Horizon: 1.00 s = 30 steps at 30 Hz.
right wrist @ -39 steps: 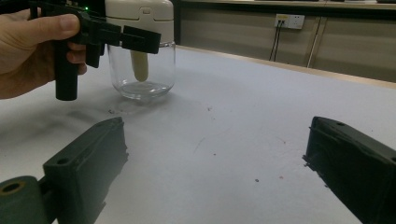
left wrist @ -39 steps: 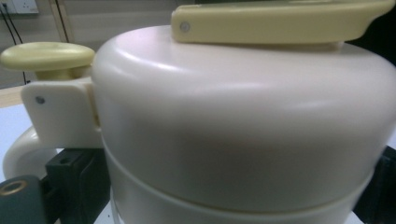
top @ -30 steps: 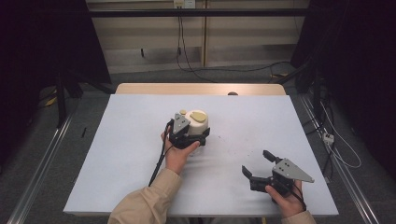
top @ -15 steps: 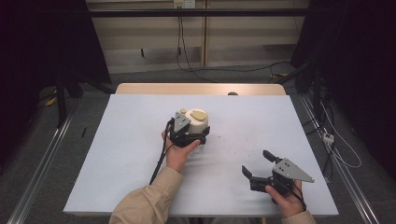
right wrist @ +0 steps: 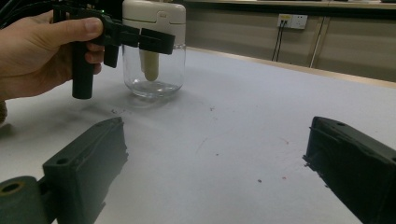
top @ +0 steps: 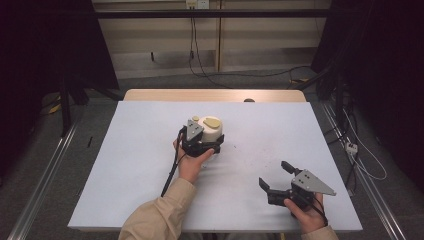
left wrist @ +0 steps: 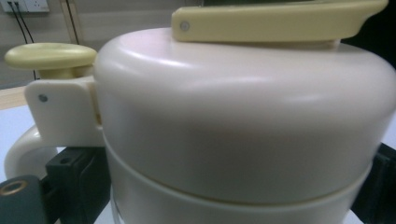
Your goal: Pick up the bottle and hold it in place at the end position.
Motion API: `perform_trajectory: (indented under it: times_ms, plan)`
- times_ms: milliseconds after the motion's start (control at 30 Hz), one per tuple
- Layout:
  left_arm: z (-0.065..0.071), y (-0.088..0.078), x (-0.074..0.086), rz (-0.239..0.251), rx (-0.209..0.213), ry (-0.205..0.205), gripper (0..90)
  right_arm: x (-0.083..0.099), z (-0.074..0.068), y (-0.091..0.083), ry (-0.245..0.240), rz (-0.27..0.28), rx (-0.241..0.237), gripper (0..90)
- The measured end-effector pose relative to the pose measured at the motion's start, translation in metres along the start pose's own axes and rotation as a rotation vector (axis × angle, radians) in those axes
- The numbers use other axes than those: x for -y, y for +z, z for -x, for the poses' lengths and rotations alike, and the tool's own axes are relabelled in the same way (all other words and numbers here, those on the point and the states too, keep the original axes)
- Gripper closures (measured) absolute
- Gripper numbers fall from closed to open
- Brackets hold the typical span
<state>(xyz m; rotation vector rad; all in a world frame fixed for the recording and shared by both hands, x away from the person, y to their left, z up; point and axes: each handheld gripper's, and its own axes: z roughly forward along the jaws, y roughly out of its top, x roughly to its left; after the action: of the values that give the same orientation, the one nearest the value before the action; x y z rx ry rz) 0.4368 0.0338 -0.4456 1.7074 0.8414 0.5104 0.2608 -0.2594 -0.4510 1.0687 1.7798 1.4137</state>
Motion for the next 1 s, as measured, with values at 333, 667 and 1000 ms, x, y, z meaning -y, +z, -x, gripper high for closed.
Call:
perform_trajectory:
  times_ms: [333,667,1000]
  plan:
    - [0.001,0.004,-0.008,-0.001,-0.001,0.016,5.4,0.0,0.0,0.0,0.002,0.001,0.003,4.4]
    - [0.001,0.008,-0.009,-0.005,-0.008,0.005,5.4,0.0,0.0,-0.001,0.001,0.002,0.004,4.4]
    - [0.001,0.01,-0.007,-0.008,-0.012,0.007,5.5,0.0,0.001,0.0,0.004,0.003,0.004,4.4]
